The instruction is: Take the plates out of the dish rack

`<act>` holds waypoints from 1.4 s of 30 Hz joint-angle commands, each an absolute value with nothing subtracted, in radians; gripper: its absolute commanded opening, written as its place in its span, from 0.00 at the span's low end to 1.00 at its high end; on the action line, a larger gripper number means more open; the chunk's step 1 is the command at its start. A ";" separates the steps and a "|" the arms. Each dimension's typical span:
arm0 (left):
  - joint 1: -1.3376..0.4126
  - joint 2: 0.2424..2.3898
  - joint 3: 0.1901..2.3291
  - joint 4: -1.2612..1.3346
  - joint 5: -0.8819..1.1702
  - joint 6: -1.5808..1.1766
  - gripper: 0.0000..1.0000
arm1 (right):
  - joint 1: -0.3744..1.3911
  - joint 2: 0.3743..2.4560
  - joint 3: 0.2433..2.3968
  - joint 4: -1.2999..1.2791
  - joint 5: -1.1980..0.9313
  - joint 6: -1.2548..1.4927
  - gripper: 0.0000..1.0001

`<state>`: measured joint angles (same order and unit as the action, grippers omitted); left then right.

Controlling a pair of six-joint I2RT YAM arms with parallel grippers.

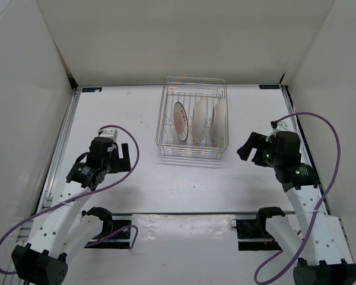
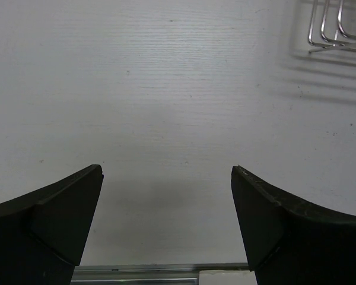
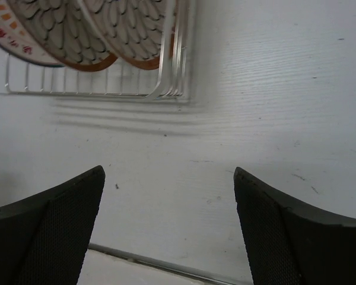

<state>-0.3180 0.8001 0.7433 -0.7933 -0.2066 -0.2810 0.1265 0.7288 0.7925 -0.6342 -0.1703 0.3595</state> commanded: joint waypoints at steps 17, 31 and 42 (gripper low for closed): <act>-0.328 0.795 0.755 -0.796 0.005 -0.296 1.00 | 0.129 1.083 1.061 -0.396 -0.256 0.397 0.91; -0.330 0.781 0.762 -0.819 -0.020 -0.307 1.00 | 0.167 1.452 1.299 -0.308 -0.328 0.361 0.74; -0.330 0.778 0.764 -0.830 -0.051 -0.302 1.00 | 0.192 1.588 1.388 -0.360 -0.334 0.322 0.38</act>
<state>-0.3248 0.7849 0.7414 -0.8173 -0.0338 -0.3016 0.1909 1.5818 1.3270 -0.3500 -0.3393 0.3546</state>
